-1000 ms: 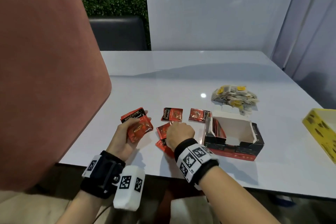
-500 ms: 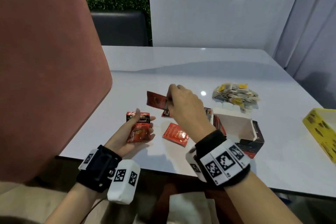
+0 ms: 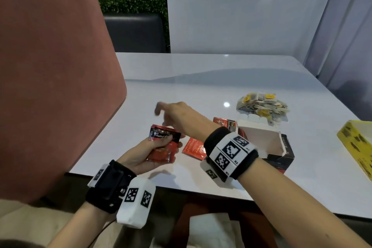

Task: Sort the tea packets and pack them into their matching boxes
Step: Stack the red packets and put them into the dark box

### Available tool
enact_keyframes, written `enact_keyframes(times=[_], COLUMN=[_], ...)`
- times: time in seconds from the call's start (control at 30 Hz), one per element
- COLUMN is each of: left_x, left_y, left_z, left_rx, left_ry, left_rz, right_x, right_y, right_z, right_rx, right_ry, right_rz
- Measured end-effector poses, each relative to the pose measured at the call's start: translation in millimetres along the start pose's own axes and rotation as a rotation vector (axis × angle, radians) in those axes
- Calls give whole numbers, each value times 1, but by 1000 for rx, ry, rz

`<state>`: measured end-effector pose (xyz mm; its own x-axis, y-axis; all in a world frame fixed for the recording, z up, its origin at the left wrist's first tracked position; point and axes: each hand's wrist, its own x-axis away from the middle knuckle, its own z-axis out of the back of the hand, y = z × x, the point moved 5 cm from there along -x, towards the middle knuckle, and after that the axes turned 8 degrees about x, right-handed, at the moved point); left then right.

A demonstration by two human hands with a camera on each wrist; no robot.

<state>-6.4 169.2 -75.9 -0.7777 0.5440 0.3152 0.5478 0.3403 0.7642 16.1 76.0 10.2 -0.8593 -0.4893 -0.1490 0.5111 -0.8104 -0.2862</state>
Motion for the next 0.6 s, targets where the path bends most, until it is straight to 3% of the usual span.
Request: enact_keyframes(times=[0.07,0.13,0.2,0.37,0.43,0.5,0.6], left_x=[1,1,0,0,-2,-3,-4], left_y=[1,1,1,-3,-3,-3,-3], left_z=[8,15,19,18,18,19,24], left_rx=[3,47,76,84,78,86,96], left_ry=[46,111,135,132,146,171,208], left_rz=[-19,-62,-78,-85,-97,-112,-135], right_x=[2,12,20,21,20,18,16], right_y=[20,32,34,32,28,28,42], right_z=[-8,-30,-55,-88,-86,-72,-42], right_rx=[84,271,382,604,657,629,305], right_ry=[-53,-316,-508,-605,-560,-371,-119], right_rz=[-199,-296,-286,-303,-280,-249,-346])
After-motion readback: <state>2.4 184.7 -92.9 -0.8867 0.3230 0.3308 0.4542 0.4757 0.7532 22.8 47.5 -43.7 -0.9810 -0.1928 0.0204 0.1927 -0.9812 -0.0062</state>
